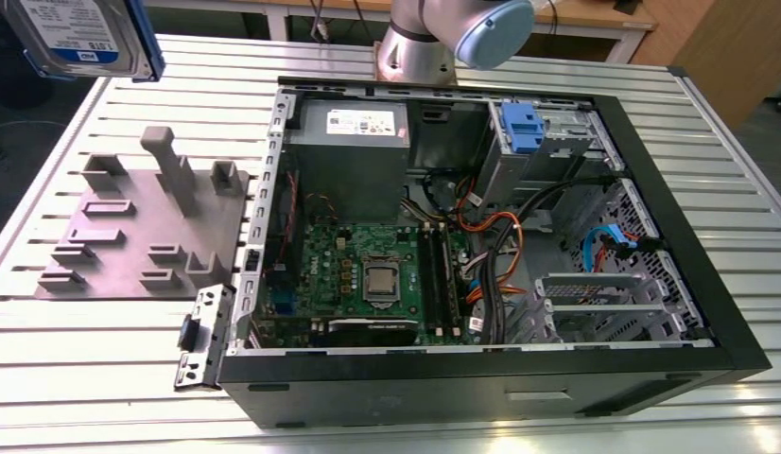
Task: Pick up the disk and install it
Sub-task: 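Pick up the disk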
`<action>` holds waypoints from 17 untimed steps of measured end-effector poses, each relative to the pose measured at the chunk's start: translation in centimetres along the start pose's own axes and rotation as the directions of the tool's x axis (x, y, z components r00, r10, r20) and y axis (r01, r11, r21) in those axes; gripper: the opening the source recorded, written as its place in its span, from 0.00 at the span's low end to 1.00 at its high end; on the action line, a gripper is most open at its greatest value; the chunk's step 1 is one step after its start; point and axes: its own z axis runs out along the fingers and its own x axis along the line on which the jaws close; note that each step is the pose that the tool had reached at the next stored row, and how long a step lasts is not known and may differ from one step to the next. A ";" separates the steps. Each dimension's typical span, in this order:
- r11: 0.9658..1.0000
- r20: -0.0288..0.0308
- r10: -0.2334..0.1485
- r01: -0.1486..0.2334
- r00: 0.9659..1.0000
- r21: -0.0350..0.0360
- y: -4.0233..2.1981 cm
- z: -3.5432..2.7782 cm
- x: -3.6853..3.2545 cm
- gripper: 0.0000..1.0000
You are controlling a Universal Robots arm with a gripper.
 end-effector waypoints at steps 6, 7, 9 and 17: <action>1.000 0.000 0.000 0.000 1.000 0.000 -0.18 0.01 0.00 0.36; 1.000 0.000 0.000 0.000 1.000 0.000 -0.20 0.01 0.00 0.36; 1.000 0.000 0.000 0.000 1.000 0.000 -0.25 0.01 0.00 0.36; 1.000 0.000 0.000 0.000 1.000 0.000 -0.43 0.01 0.00 0.36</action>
